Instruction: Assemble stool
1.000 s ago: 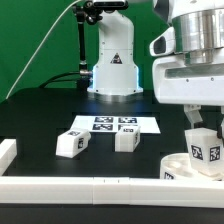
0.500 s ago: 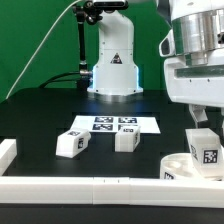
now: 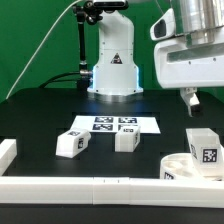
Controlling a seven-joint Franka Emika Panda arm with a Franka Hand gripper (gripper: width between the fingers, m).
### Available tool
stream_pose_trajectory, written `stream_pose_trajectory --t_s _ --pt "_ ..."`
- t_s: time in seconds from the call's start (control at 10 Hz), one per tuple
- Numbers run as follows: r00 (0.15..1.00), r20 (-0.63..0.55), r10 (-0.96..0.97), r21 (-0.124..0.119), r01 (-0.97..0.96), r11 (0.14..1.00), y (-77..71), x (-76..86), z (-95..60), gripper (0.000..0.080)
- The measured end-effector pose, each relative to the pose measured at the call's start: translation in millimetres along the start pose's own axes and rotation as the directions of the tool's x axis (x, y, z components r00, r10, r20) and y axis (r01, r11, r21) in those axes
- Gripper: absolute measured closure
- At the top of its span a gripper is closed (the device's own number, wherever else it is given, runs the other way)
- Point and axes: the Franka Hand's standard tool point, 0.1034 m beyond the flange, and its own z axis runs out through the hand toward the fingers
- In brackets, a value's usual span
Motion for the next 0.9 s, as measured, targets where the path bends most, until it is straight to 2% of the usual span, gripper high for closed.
stream_pose_trajectory --t_s 0.1,0.2,0.3,0.5,0.9 --pt "0.992 -0.004 -0.127 -0.006 0.127 0.992 -0.3 -0.3 0.3 0.0151" --pt "0.956 -0.007 -0.292 -0.033 0.291 0.956 -0.5 -3.1 1.5 0.015" --pt "0.911 0.002 -0.413 -0.046 0.413 0.91 -2.8 -4.1 -0.4 0.015" --pt "0.815 0.008 -0.579 -0.044 0.578 0.815 -8.4 -1.9 -4.5 0.015" --pt "0.594 0.025 -0.804 -0.042 0.805 0.592 -5.9 -1.0 -2.8 0.015"
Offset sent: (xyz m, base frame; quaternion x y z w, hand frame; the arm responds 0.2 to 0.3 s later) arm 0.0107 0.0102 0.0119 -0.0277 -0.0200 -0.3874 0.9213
